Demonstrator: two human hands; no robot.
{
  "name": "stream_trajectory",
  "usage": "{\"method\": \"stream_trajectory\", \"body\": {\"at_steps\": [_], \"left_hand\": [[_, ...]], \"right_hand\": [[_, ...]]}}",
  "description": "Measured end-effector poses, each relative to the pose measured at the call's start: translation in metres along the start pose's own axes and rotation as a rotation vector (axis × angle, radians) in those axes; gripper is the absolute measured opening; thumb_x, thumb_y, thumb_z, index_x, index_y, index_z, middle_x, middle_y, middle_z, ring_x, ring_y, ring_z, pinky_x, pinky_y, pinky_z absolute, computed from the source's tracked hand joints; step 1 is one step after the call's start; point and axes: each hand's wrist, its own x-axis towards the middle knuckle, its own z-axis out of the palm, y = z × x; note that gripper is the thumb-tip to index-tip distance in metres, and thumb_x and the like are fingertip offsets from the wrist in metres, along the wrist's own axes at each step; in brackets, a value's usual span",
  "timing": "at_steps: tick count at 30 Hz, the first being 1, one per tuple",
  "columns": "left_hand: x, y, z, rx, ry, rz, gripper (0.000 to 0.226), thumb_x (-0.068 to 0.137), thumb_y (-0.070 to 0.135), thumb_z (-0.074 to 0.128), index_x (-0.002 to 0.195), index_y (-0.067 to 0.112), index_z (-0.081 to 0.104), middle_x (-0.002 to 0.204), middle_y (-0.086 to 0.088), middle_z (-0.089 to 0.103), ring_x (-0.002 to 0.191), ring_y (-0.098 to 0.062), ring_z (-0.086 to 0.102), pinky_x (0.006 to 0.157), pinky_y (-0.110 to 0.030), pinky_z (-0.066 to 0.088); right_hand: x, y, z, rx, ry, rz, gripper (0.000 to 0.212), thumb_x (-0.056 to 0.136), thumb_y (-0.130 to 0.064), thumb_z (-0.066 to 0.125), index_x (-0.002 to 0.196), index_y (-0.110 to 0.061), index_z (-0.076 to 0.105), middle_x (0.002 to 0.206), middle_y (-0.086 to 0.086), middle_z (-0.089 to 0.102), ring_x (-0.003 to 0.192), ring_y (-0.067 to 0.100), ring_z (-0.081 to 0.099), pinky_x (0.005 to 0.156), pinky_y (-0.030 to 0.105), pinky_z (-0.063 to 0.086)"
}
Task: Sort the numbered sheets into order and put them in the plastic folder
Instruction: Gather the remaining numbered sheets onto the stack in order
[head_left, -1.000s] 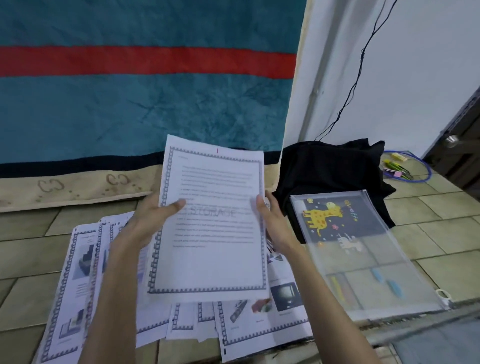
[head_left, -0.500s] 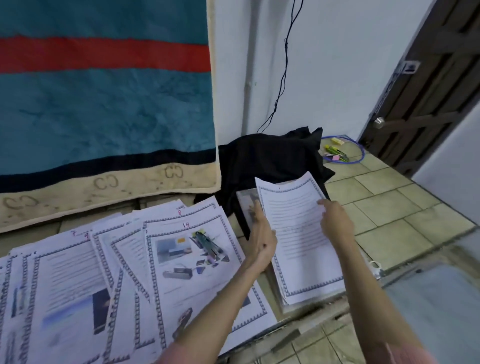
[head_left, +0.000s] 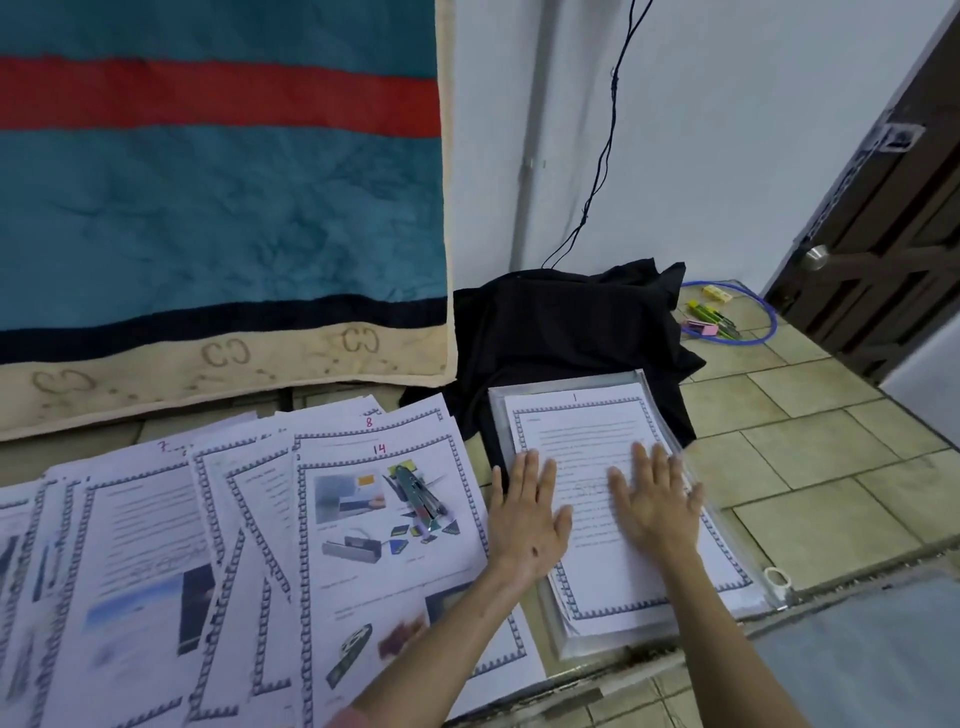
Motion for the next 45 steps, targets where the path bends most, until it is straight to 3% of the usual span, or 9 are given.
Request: {"method": "stream_trajectory", "body": {"at_steps": [7, 10, 14, 18, 22, 26, 33, 40, 45], "left_hand": [[-0.021, -0.034, -0.056, -0.411, 0.344, -0.102, 0.048, 0.102, 0.024, 0.022, 0.149, 0.014, 0.016, 0.158, -0.002, 0.013, 0.146, -0.015, 0.010, 0.119, -0.036, 0.005], [-0.055, -0.085, -0.068, -0.544, 0.599, -0.349, 0.047, 0.101, 0.025, 0.027, 0.146, 0.014, 0.024, 0.155, -0.002, 0.024, 0.143, -0.015, 0.019, 0.118, -0.031, 0.015], [-0.094, -0.150, -0.054, -0.427, 0.511, -0.535, 0.053, 0.100, 0.035, 0.026, 0.150, 0.020, 0.012, 0.158, -0.003, 0.015, 0.146, -0.020, 0.012, 0.117, -0.038, 0.012], [-0.105, -0.172, -0.024, -0.148, 0.242, -0.514, 0.061, 0.095, 0.052, 0.003, 0.150, 0.026, 0.002, 0.159, -0.004, -0.008, 0.146, -0.021, -0.009, 0.117, -0.041, -0.005], [-0.106, -0.178, -0.011, -0.080, 0.264, -0.498, 0.103, 0.063, 0.065, -0.038, 0.150, 0.026, 0.003, 0.158, -0.003, -0.010, 0.146, -0.022, -0.011, 0.112, -0.036, -0.014], [-0.107, -0.175, -0.018, -0.110, 0.249, -0.490, 0.091, 0.073, 0.061, -0.025, 0.150, 0.024, 0.006, 0.158, -0.004, -0.009, 0.146, -0.023, -0.011, 0.107, -0.036, -0.018], [-0.111, -0.175, -0.023, -0.183, 0.228, -0.469, 0.100, 0.064, 0.059, -0.027, 0.150, 0.022, 0.007, 0.158, -0.004, -0.011, 0.145, -0.022, -0.013, 0.109, -0.037, -0.018], [-0.142, -0.216, -0.055, -0.739, 0.547, -0.433, 0.041, 0.099, 0.016, 0.037, 0.140, 0.016, 0.039, 0.154, 0.002, 0.024, 0.143, -0.013, 0.021, 0.114, -0.023, 0.020], [-0.179, -0.277, -0.057, -0.500, 0.539, -0.577, 0.045, 0.100, 0.018, 0.035, 0.144, 0.014, 0.031, 0.155, -0.002, 0.024, 0.144, -0.016, 0.018, 0.118, -0.031, 0.017]], "right_hand": [[-0.012, -0.084, -0.023, 0.321, 0.327, -0.093, 0.034, 0.095, -0.022, 0.043, 0.123, -0.003, 0.054, 0.137, 0.017, 0.046, 0.128, 0.036, 0.034, 0.100, 0.047, 0.029], [-0.043, -0.146, -0.017, 0.548, 0.113, -0.379, 0.038, 0.092, -0.036, 0.041, 0.106, -0.008, 0.061, 0.107, 0.015, 0.061, 0.107, 0.034, 0.050, 0.083, 0.036, 0.038], [-0.076, -0.199, 0.011, 0.421, -0.073, -0.576, 0.069, 0.076, -0.059, 0.037, 0.125, -0.014, 0.053, 0.113, 0.012, 0.056, 0.109, 0.030, 0.049, 0.087, 0.036, 0.040], [-0.076, -0.208, 0.029, 0.327, -0.026, -0.596, 0.047, 0.084, -0.011, 0.049, 0.131, -0.012, 0.048, 0.119, 0.016, 0.053, 0.107, 0.034, 0.047, 0.086, 0.038, 0.038], [-0.063, -0.195, 0.024, 0.390, 0.216, -0.428, 0.046, 0.085, 0.000, 0.051, 0.131, -0.007, 0.049, 0.118, 0.023, 0.053, 0.102, 0.041, 0.048, 0.084, 0.045, 0.041], [-0.048, -0.169, 0.013, 0.372, 0.332, -0.158, 0.046, 0.087, 0.001, 0.050, 0.132, -0.005, 0.048, 0.120, 0.031, 0.049, 0.105, 0.046, 0.043, 0.080, 0.053, 0.039], [-0.039, -0.156, 0.029, 0.075, 0.179, -0.175, 0.053, 0.090, -0.005, 0.042, 0.142, -0.006, 0.033, 0.129, 0.031, 0.043, 0.113, 0.043, 0.037, 0.091, 0.054, 0.031], [-0.060, -0.200, 0.012, 0.248, 0.368, -0.244, 0.058, 0.080, -0.020, 0.034, 0.136, -0.007, 0.040, 0.144, 0.025, 0.033, 0.134, 0.045, 0.024, 0.102, 0.064, 0.020], [-0.079, -0.250, -0.020, 0.256, 0.403, -0.282, 0.058, 0.072, -0.002, 0.035, 0.126, -0.009, 0.055, 0.149, 0.023, 0.027, 0.140, 0.042, 0.011, 0.104, 0.067, 0.007]]}}
